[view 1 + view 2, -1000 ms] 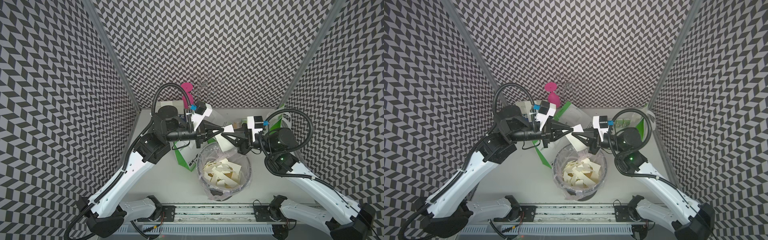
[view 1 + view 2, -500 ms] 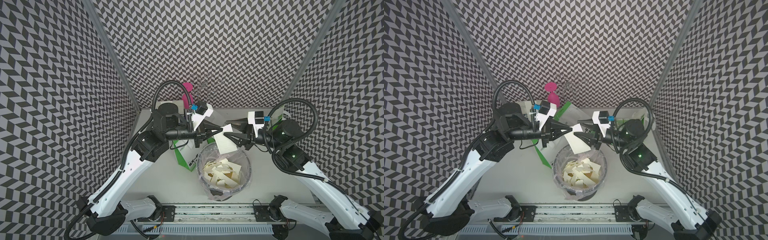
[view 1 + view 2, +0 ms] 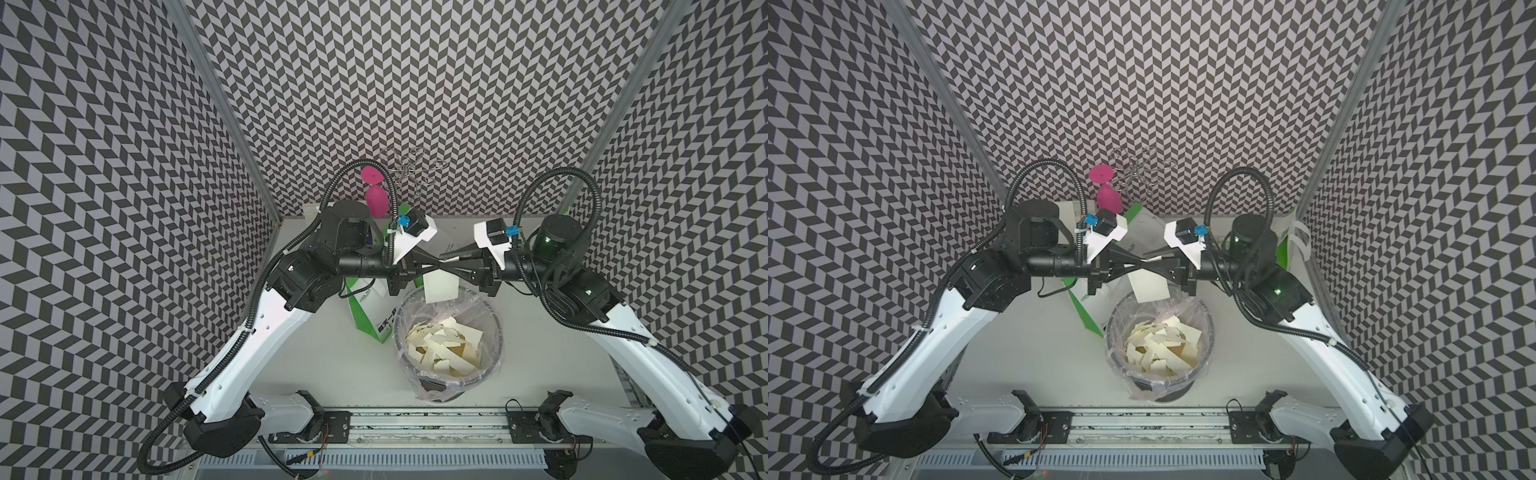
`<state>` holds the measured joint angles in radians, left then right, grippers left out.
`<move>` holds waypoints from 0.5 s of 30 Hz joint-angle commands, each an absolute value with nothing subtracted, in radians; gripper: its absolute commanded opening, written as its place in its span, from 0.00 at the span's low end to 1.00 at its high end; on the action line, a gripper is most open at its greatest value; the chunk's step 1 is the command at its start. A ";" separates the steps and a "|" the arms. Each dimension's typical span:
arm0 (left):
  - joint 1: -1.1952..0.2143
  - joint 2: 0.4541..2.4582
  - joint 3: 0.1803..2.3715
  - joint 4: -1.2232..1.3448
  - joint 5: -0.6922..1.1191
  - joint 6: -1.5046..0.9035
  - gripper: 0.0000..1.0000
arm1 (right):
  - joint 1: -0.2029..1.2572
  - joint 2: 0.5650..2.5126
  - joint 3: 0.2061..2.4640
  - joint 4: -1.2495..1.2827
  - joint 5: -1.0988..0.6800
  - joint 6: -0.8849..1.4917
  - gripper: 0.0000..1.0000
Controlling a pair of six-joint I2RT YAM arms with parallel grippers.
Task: Shred takeout receipts and throw away
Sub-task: Shred the takeout receipt.
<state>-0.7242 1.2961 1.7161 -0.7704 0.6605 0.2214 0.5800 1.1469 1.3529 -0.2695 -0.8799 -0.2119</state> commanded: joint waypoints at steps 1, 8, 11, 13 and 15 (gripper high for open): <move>-0.729 1.291 1.751 -0.814 0.682 0.258 0.00 | 0.579 1.141 1.373 -0.273 -0.877 -0.245 0.15; -0.729 1.287 1.755 -0.835 0.675 0.259 0.00 | 0.580 1.132 1.361 -0.245 -0.897 -0.224 0.03; -0.729 1.290 1.763 -0.843 0.676 0.259 0.00 | 0.580 1.135 1.363 -0.248 -0.897 -0.226 0.00; -0.729 1.290 1.767 -0.841 0.683 0.256 0.00 | 0.580 1.135 1.362 -0.250 -0.895 -0.227 0.00; -0.729 1.293 1.772 -0.835 0.700 0.245 0.00 | 0.580 1.136 1.361 -0.253 -0.889 -0.233 0.00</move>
<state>-0.7242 1.2942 1.7363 -0.8253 0.6559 0.2379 0.5785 1.1416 1.3529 -0.2840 -0.8883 -0.2188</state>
